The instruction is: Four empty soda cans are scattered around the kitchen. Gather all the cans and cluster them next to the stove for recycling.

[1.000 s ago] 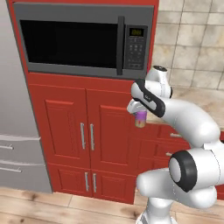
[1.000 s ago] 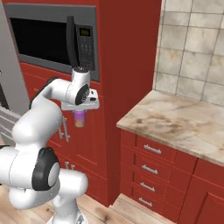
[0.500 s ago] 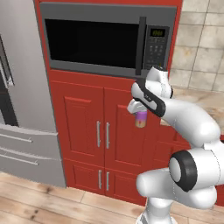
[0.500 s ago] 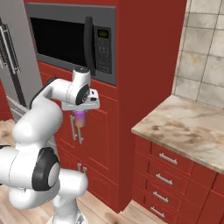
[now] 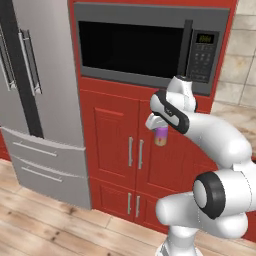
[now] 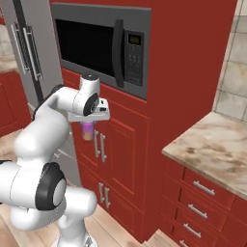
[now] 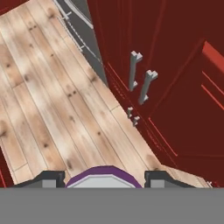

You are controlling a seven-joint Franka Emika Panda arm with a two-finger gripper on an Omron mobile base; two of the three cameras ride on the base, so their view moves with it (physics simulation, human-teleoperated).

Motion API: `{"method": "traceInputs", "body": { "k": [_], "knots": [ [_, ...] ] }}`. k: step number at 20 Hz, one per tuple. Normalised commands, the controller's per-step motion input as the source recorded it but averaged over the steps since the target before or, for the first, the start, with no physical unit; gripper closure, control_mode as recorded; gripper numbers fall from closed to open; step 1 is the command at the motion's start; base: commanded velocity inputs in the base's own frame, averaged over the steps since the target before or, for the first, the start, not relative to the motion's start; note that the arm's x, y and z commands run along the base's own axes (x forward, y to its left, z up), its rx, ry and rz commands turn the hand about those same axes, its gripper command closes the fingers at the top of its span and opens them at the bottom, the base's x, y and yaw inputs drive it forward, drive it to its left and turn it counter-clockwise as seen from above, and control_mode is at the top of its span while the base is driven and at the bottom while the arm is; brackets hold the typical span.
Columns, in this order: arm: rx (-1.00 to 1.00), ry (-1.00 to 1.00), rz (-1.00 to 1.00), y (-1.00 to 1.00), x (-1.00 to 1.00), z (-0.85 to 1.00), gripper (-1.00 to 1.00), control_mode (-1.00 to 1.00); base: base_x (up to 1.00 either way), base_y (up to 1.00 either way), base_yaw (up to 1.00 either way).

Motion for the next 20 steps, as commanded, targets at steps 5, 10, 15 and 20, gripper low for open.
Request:
{"method": "traceInputs", "body": {
  "k": [5, 10, 15, 20],
  "knots": [
    [0.00, 0.00, 0.00, 0.00, 0.00, 0.00, 1.00, 1.00, -0.11, 0.04, 0.31],
    [0.00, 0.00, 0.00, 0.00, 0.00, 0.00, 1.00, 1.00, -0.11, 0.02, 0.31],
    [0.00, 0.00, 0.00, 0.00, 0.00, 0.00, 1.00, 1.00, -0.12, 0.01, 0.31],
    [0.00, 0.00, 0.00, 0.00, 0.00, 0.00, 1.00, 1.00, -0.12, 0.00, 0.31]
  ]
}}
